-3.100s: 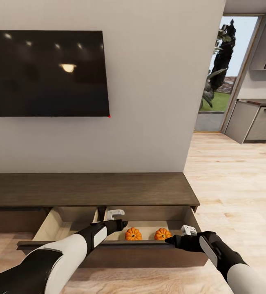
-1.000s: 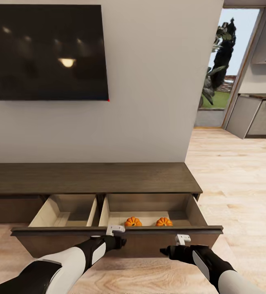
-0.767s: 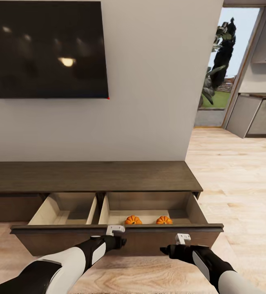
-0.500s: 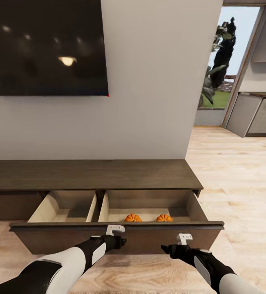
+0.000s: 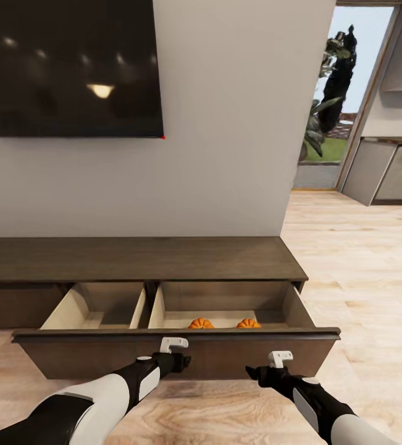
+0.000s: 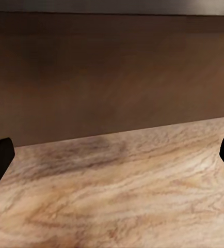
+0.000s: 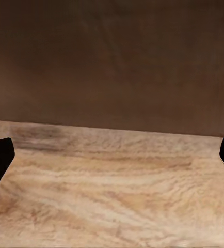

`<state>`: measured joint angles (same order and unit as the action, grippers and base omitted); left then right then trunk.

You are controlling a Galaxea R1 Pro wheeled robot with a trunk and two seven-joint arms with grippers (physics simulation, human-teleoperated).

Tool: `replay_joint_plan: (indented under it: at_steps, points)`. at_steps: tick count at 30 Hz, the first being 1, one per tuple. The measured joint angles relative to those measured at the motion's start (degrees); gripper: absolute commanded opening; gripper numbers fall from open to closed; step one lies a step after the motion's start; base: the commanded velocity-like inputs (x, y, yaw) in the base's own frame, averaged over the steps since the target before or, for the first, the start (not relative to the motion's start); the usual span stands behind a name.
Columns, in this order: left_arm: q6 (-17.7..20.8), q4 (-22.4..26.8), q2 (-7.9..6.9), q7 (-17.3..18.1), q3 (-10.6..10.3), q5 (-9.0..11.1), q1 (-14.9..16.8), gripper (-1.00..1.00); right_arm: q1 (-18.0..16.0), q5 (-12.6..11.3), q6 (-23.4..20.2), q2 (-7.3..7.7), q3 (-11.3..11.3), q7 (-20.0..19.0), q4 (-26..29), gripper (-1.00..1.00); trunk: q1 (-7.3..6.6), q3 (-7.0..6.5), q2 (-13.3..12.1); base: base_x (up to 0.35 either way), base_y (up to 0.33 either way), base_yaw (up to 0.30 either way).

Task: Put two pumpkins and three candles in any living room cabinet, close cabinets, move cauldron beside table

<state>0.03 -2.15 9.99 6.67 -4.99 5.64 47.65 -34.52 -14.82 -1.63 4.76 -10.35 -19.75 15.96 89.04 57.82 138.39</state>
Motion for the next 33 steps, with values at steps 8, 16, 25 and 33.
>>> replay_joint_plan:
  at_steps: [8,16,25,33]
  points:
    - [-2.0,0.1,0.0,-2.4,0.0,0.1,-0.1,1.0,0.0,0.2,7.7,-2.84,-0.2,8.2,-0.4,1.0,1.76,1.44,3.2,0.0,0.0,0.0]
    - [-3.7,0.1,0.0,-4.3,0.2,0.2,-0.2,1.0,0.0,0.2,8.9,-3.38,-0.3,8.7,-2.3,1.0,2.75,3.04,4.9,0.0,0.0,0.0]
    - [-3.9,0.1,0.0,-4.3,0.3,0.2,-0.2,1.0,0.0,0.3,9.0,-3.39,-0.3,8.7,-2.4,1.0,2.98,5.03,5.0,0.0,0.0,0.0]
    - [-4.0,0.1,0.0,-4.4,0.3,0.2,-0.4,1.0,0.0,0.3,9.0,-3.4,-0.3,8.7,-2.4,1.0,3.19,6.81,5.1,0.0,0.0,0.0]
